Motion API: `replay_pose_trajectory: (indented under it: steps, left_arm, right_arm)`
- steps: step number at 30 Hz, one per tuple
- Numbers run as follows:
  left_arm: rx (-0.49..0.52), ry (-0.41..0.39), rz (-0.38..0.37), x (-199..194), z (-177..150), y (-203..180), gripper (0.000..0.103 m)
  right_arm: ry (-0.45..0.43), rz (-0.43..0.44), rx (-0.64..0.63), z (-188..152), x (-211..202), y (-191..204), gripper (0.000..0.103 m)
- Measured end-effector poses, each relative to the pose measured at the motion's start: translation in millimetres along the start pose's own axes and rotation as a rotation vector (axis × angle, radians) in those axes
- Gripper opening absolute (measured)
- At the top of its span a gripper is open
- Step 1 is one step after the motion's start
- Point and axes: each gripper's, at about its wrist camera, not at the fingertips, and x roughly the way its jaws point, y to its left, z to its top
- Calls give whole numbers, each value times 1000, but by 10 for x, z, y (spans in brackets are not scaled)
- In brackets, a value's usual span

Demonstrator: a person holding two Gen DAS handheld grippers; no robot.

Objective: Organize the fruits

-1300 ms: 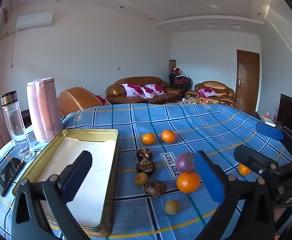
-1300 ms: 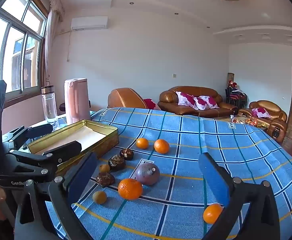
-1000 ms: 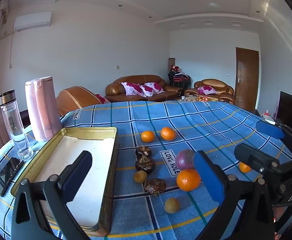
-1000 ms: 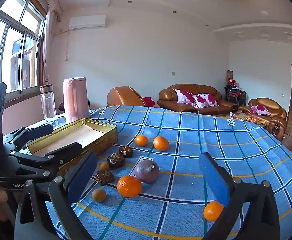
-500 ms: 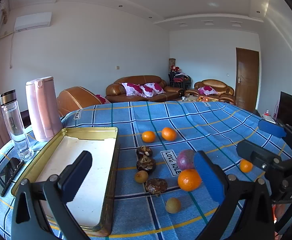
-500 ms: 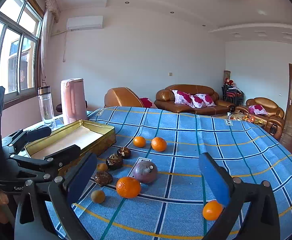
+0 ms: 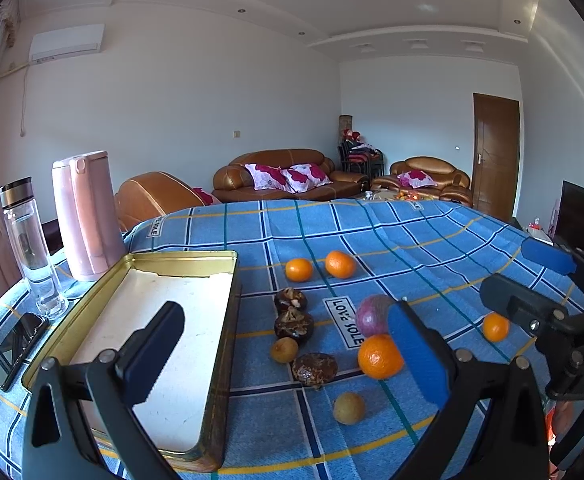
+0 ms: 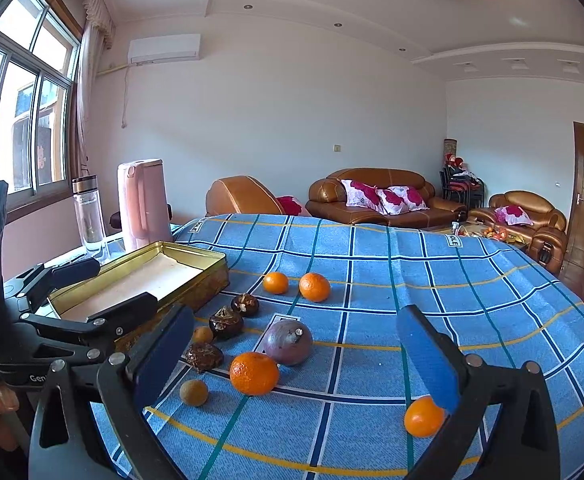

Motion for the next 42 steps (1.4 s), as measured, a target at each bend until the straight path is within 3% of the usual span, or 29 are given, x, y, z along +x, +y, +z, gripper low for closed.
replay_pose_trajectory:
  steps: [32,42]
  left_arm:
    - [7,7,2,22,-46,31,103]
    - [34,60,-22,165,-155,-89,103]
  right_arm:
    - [15,2,4,-77,28,-8,102]
    - [49,-67,33,-266,88,-271,102]
